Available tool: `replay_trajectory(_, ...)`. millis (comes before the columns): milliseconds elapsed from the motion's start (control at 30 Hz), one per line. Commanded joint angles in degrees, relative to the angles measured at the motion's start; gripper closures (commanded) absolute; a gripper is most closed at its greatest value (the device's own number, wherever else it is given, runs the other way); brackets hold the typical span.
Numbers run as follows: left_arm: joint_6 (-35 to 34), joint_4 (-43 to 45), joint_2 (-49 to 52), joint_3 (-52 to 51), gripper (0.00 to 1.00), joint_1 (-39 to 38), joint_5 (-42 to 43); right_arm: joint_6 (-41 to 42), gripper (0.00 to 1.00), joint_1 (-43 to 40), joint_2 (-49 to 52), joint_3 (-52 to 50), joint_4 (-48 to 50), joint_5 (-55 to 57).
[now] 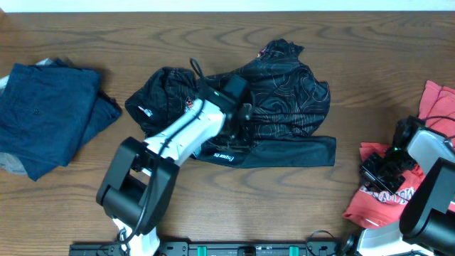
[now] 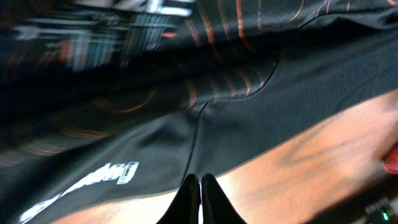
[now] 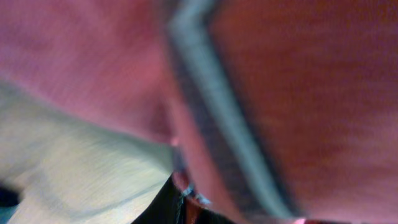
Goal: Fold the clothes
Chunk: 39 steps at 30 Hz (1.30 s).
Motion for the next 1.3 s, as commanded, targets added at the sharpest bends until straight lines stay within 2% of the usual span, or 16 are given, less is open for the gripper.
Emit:
replay_trajectory(0,-4.28,2.29,0.22,-2.34,0.94,-1.31,-0.13,6.01,0.84,-4.55,2.08,-2.27,2.69,14.86)
replay_trajectory(167,-4.9,6.21,0.42,-5.01,0.93,-1.77,-0.79,5.2,0.84,-13.09,2.08,0.76,3.34,9.64)
replay_trajectory(233,-5.51,7.17,0.57,-5.73,0.92,-1.73,-1.66,0.59,0.83,-14.86,2.05,2.75,3.56,4.26)
replay_trajectory(267,-6.4,7.3,0.61,-5.9,0.86,-1.75,-2.54,-2.62,0.82,-15.26,1.95,3.93,3.67,0.7)
replay_trajectory(333,-7.52,7.3,0.92,-5.9,0.66,-1.75,-3.23,-8.46,0.79,-15.17,1.53,6.16,3.52,-6.69)
replay_trajectory(467,-7.89,6.67,2.1,-5.9,0.64,-1.75,-3.3,-13.84,0.78,-13.9,-0.59,8.85,2.84,-18.51)
replay_trajectory(667,-8.31,0.07,4.22,-5.9,0.67,-1.36,-3.13,-17.53,0.73,-9.77,-6.6,9.53,2.8,-21.22)
replay_trajectory(800,-6.56,-8.24,4.22,-5.9,0.8,1.16,-5.6,-18.78,0.67,-6.56,-10.36,9.53,2.12,-21.22)
replay_trajectory(900,-5.97,-12.31,4.22,-5.9,0.94,5.86,-11.13,-18.97,0.66,-4.5,-11.74,9.53,1.95,-21.2)
replay_trajectory(1033,-5.66,-11.98,4.22,-5.88,0.94,15.21,-16.74,-19.41,0.66,-2.49,-11.89,9.53,1.22,-21.11)
replay_trajectory(1200,-4.24,-9.88,4.22,-5.88,0.94,26.88,-16.24,-19.39,0.66,-0.59,-11.87,9.53,0.52,-19.02)
replay_trajectory(1267,-1.4,-8.66,4.22,-5.88,0.94,30.42,-15.19,-19.39,0.66,-0.33,-11.87,9.53,0.5,-18.8)
